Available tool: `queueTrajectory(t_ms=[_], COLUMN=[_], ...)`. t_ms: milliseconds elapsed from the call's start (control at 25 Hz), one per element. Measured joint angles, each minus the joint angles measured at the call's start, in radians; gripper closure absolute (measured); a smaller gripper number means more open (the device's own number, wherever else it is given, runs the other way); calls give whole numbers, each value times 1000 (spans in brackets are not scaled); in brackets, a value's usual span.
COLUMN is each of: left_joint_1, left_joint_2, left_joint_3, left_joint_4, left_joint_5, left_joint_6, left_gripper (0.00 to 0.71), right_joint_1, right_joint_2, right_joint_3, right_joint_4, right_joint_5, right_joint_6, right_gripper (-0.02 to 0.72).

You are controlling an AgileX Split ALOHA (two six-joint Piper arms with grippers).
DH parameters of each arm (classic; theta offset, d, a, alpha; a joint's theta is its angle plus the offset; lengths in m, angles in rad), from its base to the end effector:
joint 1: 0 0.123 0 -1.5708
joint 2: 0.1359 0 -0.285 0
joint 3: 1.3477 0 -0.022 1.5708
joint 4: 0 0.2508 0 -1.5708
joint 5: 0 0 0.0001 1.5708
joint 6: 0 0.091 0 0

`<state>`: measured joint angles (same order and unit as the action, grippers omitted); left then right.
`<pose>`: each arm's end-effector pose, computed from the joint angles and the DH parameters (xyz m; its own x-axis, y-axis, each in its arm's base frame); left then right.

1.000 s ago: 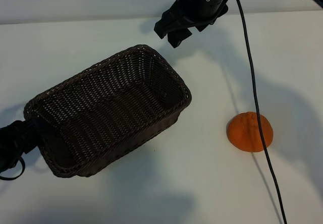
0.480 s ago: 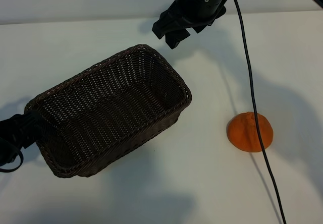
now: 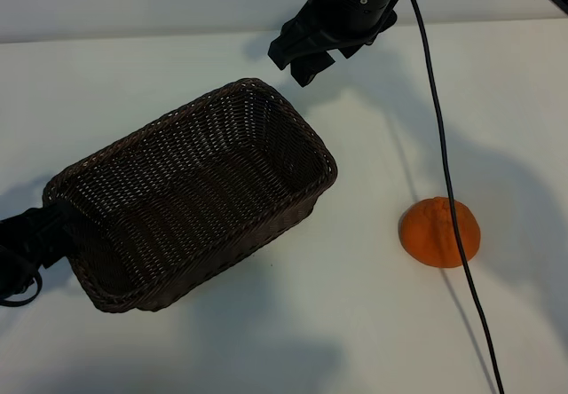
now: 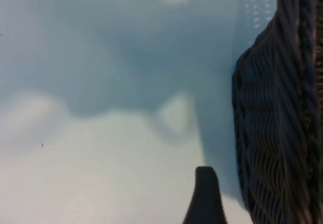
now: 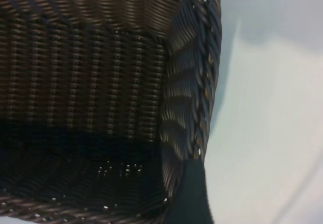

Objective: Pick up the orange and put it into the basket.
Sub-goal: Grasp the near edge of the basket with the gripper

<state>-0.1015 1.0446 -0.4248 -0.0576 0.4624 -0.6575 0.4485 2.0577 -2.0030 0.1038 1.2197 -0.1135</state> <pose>0.1672 -0.0194 0.2018 -0.7081 -0.5822 -0.3997 -0.4556 0.8091 -0.3712 0.4018 0.2032 0.3007 -0.7965 -0.4690 -0.3817 -0.5279 0.8471 0.0607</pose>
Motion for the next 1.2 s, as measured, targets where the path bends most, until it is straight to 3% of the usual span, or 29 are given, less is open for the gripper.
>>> queueTrajectory(t_ms=[600,1200], left_joint_1=[0,0], left_joint_2=[58,161], left_joint_3=[0,-10], left_joint_4=[0,-50], left_joint_5=[-26,-177], left_joint_6=[-14,-4], left_gripper=[122,122], right_joint_1=[0,0], right_joint_2=[0,0], right_joint_3=[0,0], right_joint_4=[17,20], right_joint_5=[0,0], right_joint_6=[-3,-27], right_gripper=[108,108])
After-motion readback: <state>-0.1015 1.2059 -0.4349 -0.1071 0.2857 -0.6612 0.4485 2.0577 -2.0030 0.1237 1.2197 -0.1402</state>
